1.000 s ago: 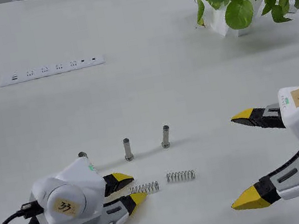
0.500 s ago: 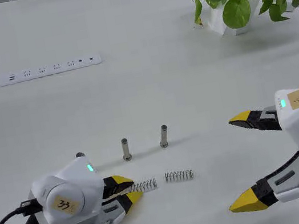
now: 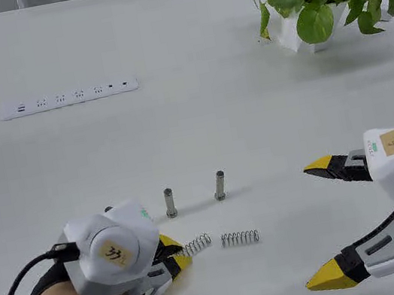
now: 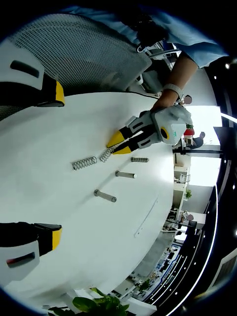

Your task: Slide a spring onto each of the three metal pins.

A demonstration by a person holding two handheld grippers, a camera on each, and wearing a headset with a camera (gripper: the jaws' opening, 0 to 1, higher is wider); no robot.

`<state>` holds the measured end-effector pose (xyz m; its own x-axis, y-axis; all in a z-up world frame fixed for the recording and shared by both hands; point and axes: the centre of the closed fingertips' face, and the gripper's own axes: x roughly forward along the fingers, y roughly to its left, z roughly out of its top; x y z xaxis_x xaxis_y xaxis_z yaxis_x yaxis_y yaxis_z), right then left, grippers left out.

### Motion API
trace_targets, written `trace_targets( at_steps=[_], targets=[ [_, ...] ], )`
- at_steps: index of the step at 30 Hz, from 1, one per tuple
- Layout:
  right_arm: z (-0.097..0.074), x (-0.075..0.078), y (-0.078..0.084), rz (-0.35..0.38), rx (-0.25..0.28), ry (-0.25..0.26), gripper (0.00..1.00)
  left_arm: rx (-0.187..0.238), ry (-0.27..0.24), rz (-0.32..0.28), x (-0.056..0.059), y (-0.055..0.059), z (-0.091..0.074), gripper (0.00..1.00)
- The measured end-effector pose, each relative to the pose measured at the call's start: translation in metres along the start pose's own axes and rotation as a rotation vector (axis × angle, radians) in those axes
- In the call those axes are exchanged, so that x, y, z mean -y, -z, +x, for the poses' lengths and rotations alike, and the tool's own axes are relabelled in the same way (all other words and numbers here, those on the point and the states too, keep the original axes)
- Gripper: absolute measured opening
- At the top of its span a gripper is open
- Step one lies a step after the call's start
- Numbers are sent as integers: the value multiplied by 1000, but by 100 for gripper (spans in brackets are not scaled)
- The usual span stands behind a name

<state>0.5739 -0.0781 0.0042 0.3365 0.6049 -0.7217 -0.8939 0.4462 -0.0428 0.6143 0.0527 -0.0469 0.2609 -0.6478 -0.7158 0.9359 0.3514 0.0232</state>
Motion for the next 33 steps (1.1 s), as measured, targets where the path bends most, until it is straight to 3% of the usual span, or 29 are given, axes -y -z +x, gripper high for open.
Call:
trace_targets(
  at_steps=[17, 33],
  targets=[
    [1, -2, -2, 4, 11, -3, 98, -62, 0, -24, 0, 2, 2, 6],
    [6, -11, -10, 1, 23, -20, 98, -1, -32, -97, 1, 4, 2, 6]
  ],
)
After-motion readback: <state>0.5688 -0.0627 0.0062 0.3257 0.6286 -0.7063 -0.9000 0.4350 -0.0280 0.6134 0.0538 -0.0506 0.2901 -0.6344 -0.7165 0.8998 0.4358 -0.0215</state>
